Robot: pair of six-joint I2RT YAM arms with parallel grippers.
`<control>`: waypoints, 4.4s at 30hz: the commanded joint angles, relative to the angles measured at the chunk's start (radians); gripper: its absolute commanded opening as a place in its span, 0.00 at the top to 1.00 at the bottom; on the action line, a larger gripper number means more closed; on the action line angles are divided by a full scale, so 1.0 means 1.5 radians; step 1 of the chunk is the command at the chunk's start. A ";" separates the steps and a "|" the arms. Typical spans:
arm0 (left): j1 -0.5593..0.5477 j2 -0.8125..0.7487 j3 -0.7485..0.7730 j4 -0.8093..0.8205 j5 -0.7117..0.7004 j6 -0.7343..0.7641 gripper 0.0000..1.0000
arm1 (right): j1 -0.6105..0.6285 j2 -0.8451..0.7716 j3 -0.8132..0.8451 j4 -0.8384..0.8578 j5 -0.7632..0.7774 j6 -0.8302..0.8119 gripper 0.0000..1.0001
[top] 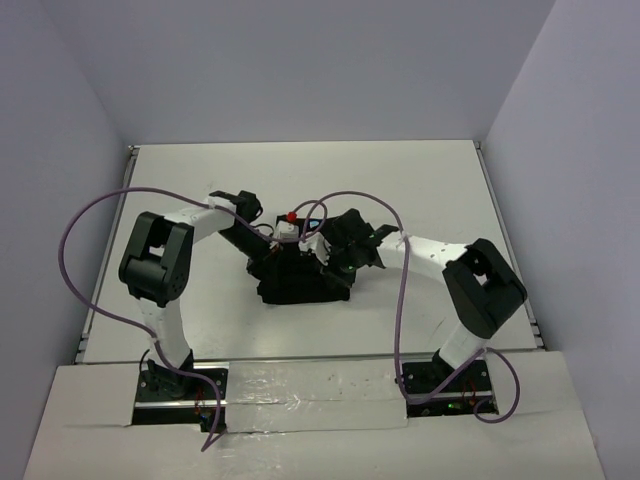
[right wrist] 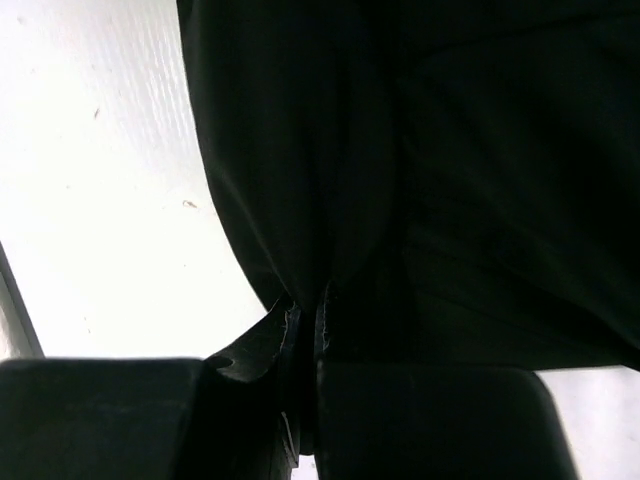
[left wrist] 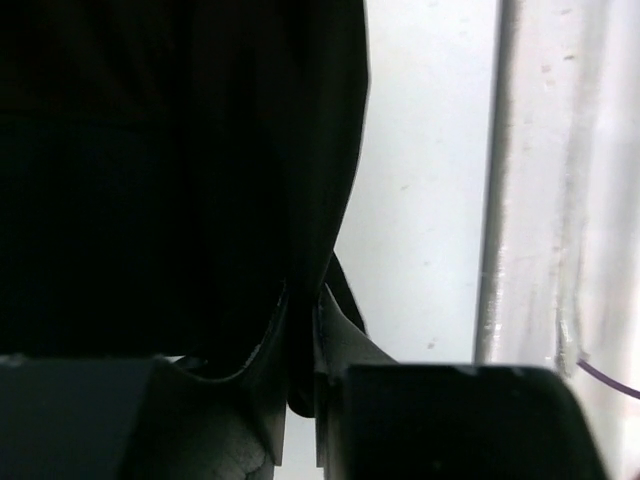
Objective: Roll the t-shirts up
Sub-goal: Roll the T-shirt to the center of the board.
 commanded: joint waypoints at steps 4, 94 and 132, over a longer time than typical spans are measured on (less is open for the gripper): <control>-0.008 -0.003 0.000 0.105 -0.080 -0.039 0.74 | -0.027 0.019 0.038 -0.071 0.001 -0.008 0.96; -0.099 -0.033 0.193 0.242 -0.266 -0.347 0.01 | -0.095 -0.074 -0.270 0.355 0.368 0.950 1.00; -0.298 -0.242 -0.399 0.773 -0.586 -0.028 0.24 | -0.095 -0.065 -0.257 0.345 0.348 0.908 1.00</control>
